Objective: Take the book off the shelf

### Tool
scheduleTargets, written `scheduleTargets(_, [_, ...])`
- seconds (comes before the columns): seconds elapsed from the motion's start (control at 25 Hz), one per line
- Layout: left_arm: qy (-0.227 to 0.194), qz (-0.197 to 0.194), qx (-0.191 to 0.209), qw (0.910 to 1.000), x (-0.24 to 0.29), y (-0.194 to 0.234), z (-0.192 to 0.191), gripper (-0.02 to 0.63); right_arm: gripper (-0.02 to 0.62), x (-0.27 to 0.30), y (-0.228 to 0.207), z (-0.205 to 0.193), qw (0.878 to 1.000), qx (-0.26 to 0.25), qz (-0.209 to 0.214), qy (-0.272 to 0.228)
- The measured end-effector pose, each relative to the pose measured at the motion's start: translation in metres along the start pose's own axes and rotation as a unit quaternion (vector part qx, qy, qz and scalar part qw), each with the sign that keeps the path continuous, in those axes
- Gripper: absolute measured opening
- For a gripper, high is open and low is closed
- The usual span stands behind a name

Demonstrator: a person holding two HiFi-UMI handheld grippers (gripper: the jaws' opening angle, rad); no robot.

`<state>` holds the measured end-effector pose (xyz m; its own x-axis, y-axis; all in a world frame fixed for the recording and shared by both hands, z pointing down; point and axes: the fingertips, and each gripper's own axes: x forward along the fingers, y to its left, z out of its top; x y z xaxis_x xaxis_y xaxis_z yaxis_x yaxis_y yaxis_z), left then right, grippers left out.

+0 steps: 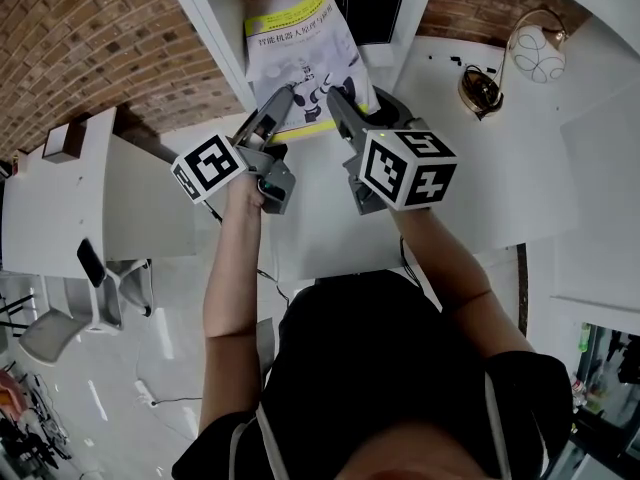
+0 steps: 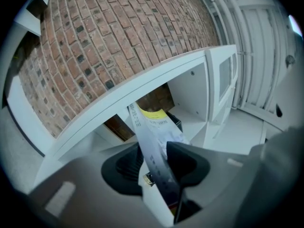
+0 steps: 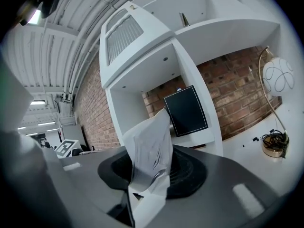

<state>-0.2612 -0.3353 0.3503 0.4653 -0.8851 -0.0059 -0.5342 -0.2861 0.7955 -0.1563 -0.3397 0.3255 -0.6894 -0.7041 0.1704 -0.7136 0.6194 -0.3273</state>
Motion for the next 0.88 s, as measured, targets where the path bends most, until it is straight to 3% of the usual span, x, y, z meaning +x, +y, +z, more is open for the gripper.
scheduleTargets(0.36, [-0.008, -0.002, -0.022, 0.9997, -0.001, 0.001, 0.0, 0.123, 0.107, 0.004, -0.002, -0.003, 1.0, -0.001, -0.021, -0.006])
scheduleTargets(0.6, [-0.007, 0.014, 0.017, 0.9997, 0.001, -0.005, -0.008, 0.123, 0.084, -0.002, -0.004, 0.002, 1.0, -0.001, -0.018, -0.02])
scheduleTargets(0.88, [-0.013, 0.022, 0.033, 0.9991, -0.007, -0.012, -0.013, 0.12, 0.081, -0.012, -0.001, -0.002, 1.0, 0.003, -0.019, -0.022])
